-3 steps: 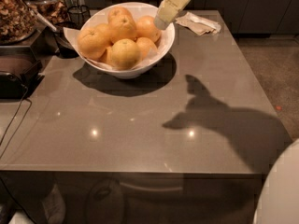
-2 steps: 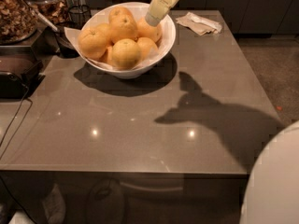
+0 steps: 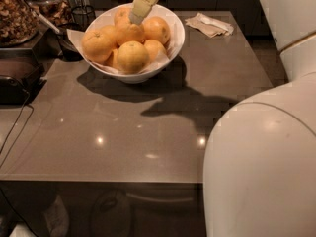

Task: Pick orange from white bowl

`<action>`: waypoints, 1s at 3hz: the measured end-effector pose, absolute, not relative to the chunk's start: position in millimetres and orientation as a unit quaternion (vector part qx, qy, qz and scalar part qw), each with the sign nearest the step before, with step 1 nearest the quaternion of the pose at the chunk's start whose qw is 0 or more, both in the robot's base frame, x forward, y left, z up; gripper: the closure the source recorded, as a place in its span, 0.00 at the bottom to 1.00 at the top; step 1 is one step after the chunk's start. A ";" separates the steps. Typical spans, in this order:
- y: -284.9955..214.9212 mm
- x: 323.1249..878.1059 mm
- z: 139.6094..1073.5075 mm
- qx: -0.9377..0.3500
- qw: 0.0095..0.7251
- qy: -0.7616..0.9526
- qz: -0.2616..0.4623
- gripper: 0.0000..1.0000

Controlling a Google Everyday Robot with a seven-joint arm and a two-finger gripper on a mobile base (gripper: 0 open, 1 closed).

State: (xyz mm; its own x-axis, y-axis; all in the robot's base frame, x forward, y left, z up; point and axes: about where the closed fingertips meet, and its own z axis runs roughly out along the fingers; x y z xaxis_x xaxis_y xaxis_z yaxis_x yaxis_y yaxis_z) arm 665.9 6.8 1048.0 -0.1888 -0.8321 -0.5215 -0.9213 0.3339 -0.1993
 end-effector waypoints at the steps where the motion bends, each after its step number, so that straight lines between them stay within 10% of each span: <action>1: 16.0 671.9 1044.1 -0.568 0.287 0.766 0.093 0.00; 3: 48.0 683.2 1025.8 -0.577 0.261 0.768 0.096 0.06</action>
Offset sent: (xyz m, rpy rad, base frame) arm 0.0097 0.0430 -0.0133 0.0147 0.0886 0.0687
